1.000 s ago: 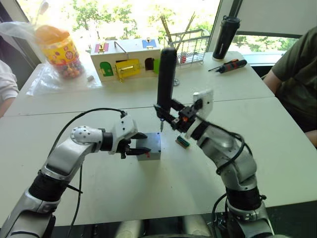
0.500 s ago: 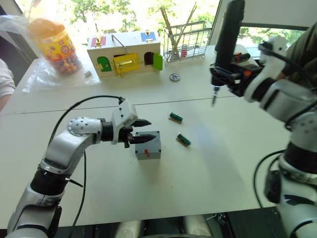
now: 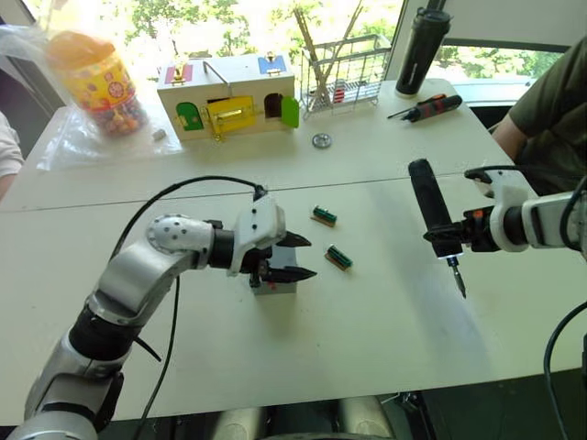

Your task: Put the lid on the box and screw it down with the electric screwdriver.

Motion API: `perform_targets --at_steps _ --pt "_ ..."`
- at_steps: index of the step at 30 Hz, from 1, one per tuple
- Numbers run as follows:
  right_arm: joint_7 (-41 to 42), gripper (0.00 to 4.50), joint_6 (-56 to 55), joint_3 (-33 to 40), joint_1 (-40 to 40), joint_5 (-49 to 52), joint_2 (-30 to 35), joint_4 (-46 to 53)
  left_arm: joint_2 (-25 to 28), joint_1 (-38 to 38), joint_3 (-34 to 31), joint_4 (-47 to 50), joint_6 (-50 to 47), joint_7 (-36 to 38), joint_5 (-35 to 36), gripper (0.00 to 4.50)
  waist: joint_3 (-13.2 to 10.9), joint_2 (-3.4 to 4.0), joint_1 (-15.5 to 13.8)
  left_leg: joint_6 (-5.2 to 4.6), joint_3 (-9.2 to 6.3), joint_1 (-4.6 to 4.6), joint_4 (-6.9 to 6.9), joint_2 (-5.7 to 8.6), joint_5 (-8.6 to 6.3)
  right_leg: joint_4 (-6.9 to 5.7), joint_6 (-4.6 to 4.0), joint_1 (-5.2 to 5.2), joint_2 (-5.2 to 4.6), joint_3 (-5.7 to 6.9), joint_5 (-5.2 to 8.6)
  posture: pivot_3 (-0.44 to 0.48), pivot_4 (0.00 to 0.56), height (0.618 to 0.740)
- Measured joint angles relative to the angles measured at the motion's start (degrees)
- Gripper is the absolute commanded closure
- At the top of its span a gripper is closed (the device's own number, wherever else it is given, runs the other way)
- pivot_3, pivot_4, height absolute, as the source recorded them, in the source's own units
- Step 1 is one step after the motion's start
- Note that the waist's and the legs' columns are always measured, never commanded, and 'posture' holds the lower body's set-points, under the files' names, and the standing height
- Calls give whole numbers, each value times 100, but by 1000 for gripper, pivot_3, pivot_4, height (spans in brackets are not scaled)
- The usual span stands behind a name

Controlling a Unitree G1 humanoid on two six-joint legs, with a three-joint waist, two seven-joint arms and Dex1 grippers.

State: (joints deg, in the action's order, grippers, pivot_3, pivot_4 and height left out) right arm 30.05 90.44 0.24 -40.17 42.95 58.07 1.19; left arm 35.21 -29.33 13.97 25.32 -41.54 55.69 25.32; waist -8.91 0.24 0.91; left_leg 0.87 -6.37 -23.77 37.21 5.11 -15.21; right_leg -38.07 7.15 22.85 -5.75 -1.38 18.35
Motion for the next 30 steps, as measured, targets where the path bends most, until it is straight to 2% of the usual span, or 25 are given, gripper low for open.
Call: perform_targets --at_steps 4,7,10,18,20,21,25,30 --pt "333 2727 -37 -281 -19 -119 54 -291 -226 370 -41 128 254 -308 -61 1891 -1 -2 -25 4 0 0 4 1 2 -1 0 -3 -2 0 0 0 150 740" --pt "532 2727 -222 -552 -20 -304 131 -497 -160 502 -19 138 428 -312 -133 1891 -2 -3 -47 7 -1 0 5 2 4 -1 0 -3 -3 2 0 0 150 740" --pt "709 2727 -229 -750 -34 -422 149 -669 137 519 114 130 603 -138 -323 1891 -2 -2 -31 7 0 0 3 3 4 -1 0 -3 -3 1 0 0 150 740" --pt "853 2727 -241 -1031 -297 -809 68 -1202 293 500 112 -52 700 485 -107 1891 -2 -2 -32 9 -1 0 4 3 5 -1 0 -3 -3 2 0 0 150 740" --pt "881 1716 -252 -1059 -332 -881 24 -1252 297 467 111 -55 699 549 -96 1832 -2 -2 -26 9 -1 0 4 3 5 -1 0 -3 -3 2 0 0 150 740" --pt "902 1502 -264 -1059 -337 -910 13 -1268 298 456 111 -57 699 563 -95 1832 -2 -2 -26 9 -1 0 4 2 5 -1 0 -3 -3 2 0 0 150 740" --pt "1024 21 -303 -1059 -387 -954 -34 -1268 289 369 99 -126 693 581 -90 1832 -2 -2 -26 9 -3 3 11 2 5 -2 0 -10 -2 4 0 0 150 740" --pt "1078 21 -422 -1060 -390 -1094 -33 -1260 288 349 -22 -423 578 580 27 1832 -2 -3 -34 8 -4 5 14 4 5 -2 0 -13 -3 5 0 0 150 740"
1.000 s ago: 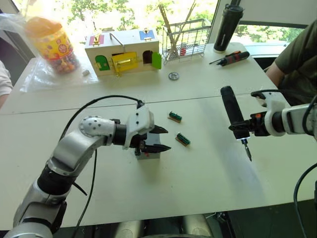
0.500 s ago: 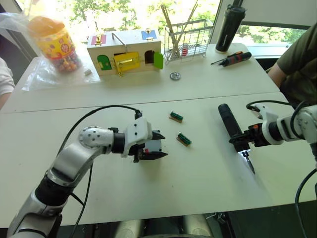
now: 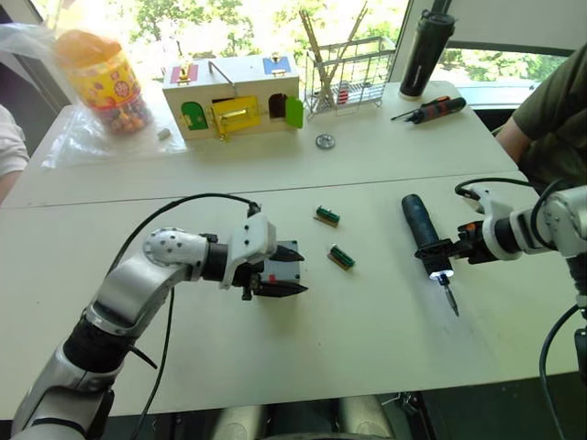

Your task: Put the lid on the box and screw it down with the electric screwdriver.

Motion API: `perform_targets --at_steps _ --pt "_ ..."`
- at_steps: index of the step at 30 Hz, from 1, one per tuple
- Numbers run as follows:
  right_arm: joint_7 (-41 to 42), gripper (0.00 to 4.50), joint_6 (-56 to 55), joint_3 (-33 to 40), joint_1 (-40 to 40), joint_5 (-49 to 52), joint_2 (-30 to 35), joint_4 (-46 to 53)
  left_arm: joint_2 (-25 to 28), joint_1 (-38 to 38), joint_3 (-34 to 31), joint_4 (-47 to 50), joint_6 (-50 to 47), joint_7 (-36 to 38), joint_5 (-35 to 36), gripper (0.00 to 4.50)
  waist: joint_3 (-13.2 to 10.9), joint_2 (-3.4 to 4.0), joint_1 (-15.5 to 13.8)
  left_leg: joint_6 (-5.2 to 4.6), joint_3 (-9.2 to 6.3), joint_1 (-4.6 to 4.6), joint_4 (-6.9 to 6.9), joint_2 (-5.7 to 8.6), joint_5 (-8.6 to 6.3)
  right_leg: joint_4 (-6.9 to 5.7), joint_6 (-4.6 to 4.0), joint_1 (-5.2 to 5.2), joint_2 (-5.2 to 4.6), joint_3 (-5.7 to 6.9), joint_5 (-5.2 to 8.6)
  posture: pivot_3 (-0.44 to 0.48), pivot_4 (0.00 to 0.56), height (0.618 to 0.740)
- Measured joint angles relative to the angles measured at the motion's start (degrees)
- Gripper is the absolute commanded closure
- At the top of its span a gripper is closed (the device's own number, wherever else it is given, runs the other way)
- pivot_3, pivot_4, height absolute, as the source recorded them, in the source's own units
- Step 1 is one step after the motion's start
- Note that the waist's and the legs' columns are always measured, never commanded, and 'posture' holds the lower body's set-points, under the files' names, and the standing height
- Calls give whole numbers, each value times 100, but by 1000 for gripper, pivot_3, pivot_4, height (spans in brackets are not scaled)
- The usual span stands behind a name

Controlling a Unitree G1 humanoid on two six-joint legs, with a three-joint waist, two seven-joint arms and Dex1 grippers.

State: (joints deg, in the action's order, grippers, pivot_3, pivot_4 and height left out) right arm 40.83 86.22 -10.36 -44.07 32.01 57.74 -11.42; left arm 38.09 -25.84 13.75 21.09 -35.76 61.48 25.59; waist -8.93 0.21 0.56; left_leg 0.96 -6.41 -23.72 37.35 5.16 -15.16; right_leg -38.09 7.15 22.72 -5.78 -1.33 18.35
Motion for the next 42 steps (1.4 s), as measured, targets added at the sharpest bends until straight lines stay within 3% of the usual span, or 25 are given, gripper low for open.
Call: perform_targets --at_steps 15,20,25,30,33,42 --pt "122 21 -297 243 -364 -98 4 874 270 -263 -564 -758 79 -36 13 1832 0 0 14 1 0 -1 -5 -1 0 -3 0 8 0 -1 0 0 150 740" --pt "660 21 -1346 463 50 91 -14 2259 627 -195 -1083 -1047 -112 -52 117 1832 0 0 35 1 -3 -1 -15 -7 0 -4 1 16 6 -1 0 0 150 740" --pt "738 21 -1690 467 1073 561 -769 3681 942 370 -1308 -985 -341 -46 140 1832 0 -1 29 4 -6 -1 -7 -7 1 -11 1 12 2 -5 0 0 150 740" --pt "491 21 -1935 126 1667 650 -1329 4415 1098 962 -1345 -632 -522 -124 129 1832 6 -13 3 4 -14 1 0 -2 1 -7 0 2 -4 -2 0 0 150 740" --pt "241 21 -1964 -306 1857 591 -1715 4449 934 1155 -1341 -585 -545 -385 112 1832 6 -13 1 8 -15 1 0 -2 3 -11 0 5 -4 -2 0 0 150 740" --pt "-627 21 -1650 -629 1916 377 -2716 4005 411 1135 -1029 -1003 -194 -1078 -445 1832 8 -16 8 10 -17 4 -3 -1 5 -11 0 5 -1 0 0 0 150 740"
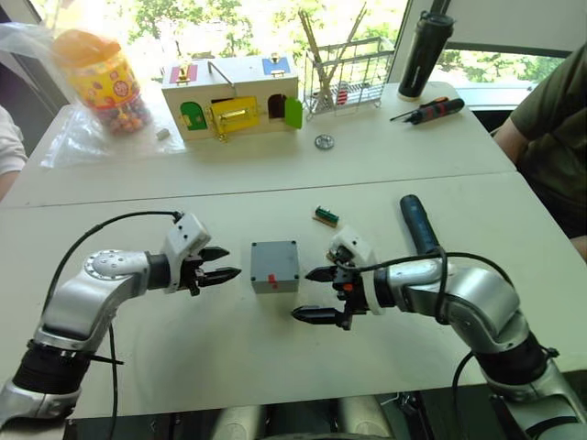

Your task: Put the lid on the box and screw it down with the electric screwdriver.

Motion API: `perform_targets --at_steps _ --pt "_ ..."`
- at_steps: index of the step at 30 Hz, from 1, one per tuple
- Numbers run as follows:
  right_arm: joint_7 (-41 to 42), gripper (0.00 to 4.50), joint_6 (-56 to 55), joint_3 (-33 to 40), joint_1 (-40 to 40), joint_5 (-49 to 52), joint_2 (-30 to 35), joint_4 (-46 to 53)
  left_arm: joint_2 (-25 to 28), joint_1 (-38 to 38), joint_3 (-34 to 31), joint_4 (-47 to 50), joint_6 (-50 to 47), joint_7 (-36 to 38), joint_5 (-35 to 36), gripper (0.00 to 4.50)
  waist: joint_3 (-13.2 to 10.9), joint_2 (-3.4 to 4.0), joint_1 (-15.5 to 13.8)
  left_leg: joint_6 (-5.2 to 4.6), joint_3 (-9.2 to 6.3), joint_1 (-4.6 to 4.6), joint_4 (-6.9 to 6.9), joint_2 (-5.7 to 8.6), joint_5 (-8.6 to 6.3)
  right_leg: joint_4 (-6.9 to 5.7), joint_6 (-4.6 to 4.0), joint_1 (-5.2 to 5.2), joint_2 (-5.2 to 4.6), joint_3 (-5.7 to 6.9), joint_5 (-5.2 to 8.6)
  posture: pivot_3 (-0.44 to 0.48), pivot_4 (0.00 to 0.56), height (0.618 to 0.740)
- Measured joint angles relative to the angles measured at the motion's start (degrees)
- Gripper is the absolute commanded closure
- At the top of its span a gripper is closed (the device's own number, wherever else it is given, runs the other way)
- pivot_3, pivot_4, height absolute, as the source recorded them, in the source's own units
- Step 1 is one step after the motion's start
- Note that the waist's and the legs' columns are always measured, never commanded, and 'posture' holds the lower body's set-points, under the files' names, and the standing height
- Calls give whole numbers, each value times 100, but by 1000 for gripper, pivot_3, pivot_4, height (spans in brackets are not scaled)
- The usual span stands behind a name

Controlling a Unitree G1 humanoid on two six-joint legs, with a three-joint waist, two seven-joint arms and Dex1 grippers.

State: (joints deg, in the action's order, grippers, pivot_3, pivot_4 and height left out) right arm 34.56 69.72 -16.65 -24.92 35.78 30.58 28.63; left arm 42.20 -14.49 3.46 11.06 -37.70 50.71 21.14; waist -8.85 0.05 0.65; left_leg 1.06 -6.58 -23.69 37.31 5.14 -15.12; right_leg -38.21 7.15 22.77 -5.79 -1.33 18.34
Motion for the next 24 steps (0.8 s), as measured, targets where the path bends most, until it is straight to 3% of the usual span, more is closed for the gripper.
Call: perform_targets --at_steps 8,12,16,20,24 --pt "-400 21 462 37 -30 20 -561 -35 -578 -354 168 -531 393 -197 -262 1832 1 -1 15 1 -2 0 1 1 0 -3 0 1 1 2 0 0 150 740" --pt "-697 21 864 290 -30 184 -1340 -187 -841 -767 154 -1071 732 -346 -468 1832 1 -1 33 4 -3 0 0 -1 2 -11 0 7 6 5 0 0 150 740" --pt "-823 21 993 300 -85 229 -1504 -186 -908 -1019 227 -1495 1026 -269 -627 1832 1 -1 40 4 0 0 0 4 2 -12 0 8 8 5 0 0 150 740" --pt "-828 21 984 287 -143 249 -1235 -18 -793 -1046 263 -1684 1229 -70 -785 1832 1 -1 43 4 -1 0 0 3 2 -12 0 11 10 5 0 0 150 740" --pt "-582 21 628 122 -314 29 -160 401 -297 -1011 236 -1792 1294 186 -867 1832 1 -1 36 3 0 0 -2 4 2 -11 0 12 8 5 0 0 150 740"
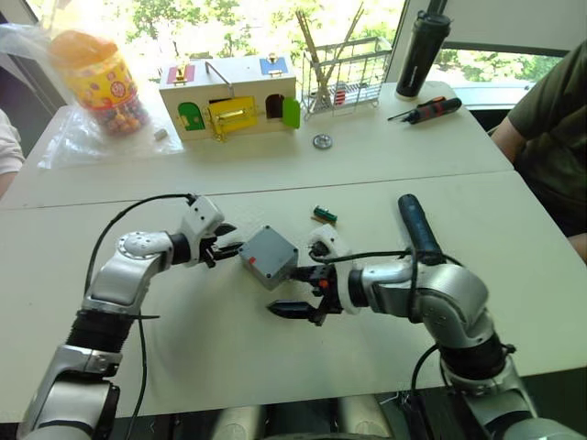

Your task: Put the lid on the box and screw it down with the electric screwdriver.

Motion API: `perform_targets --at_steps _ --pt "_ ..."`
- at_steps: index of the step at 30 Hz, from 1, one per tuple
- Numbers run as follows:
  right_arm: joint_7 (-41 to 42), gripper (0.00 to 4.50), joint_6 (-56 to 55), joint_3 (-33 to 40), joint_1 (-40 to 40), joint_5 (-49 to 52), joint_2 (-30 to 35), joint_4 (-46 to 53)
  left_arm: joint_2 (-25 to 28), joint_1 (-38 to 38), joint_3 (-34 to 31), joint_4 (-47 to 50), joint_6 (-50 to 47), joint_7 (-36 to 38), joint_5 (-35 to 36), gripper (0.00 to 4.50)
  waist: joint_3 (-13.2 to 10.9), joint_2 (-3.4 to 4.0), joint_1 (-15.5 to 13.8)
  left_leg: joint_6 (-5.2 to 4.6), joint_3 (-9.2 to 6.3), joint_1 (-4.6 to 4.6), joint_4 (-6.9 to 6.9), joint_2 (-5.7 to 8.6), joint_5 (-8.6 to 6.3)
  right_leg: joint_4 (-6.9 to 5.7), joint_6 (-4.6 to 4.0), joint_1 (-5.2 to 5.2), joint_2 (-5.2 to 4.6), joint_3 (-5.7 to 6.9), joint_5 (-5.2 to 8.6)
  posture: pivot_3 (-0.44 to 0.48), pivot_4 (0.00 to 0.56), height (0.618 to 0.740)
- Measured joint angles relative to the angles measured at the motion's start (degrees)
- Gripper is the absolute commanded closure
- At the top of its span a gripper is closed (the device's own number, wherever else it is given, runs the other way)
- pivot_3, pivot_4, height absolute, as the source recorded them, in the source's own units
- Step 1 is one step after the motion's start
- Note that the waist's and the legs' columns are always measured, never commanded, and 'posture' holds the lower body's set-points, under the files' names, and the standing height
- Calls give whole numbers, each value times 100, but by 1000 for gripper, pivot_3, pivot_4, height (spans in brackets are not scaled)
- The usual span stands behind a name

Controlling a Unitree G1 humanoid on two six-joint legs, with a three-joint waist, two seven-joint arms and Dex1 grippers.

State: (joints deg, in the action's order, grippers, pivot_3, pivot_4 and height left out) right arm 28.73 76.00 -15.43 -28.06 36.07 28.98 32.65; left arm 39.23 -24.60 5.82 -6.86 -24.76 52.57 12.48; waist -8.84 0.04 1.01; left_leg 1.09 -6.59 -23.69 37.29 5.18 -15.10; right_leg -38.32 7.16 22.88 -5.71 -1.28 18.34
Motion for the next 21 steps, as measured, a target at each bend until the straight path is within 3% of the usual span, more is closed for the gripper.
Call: perform_targets --at_steps 3,7,16,21 --pt "212 21 -538 -194 -85 -296 451 82 390 162 -56 85 -78 342 67 1832 0 0 20 0 1 0 -6 -3 0 0 0 3 -4 -1 0 0 150 740" --pt "488 21 -1256 -448 -255 -665 577 -251 638 646 -117 668 -519 706 355 1832 0 0 31 0 3 0 -8 -4 0 0 0 4 -4 -3 0 0 150 740" --pt "1092 21 -2349 -1149 -506 -1458 467 -1329 274 1027 -190 1576 -1155 394 757 1832 0 -1 -20 0 -1 0 2 -2 0 0 0 -5 -6 -2 0 0 150 740" --pt "1268 21 -2328 -1144 -488 -1454 317 -1282 -42 910 -179 1523 -1111 51 663 1832 0 -1 -10 0 -1 0 2 -3 0 0 0 -4 -4 0 0 0 150 740"
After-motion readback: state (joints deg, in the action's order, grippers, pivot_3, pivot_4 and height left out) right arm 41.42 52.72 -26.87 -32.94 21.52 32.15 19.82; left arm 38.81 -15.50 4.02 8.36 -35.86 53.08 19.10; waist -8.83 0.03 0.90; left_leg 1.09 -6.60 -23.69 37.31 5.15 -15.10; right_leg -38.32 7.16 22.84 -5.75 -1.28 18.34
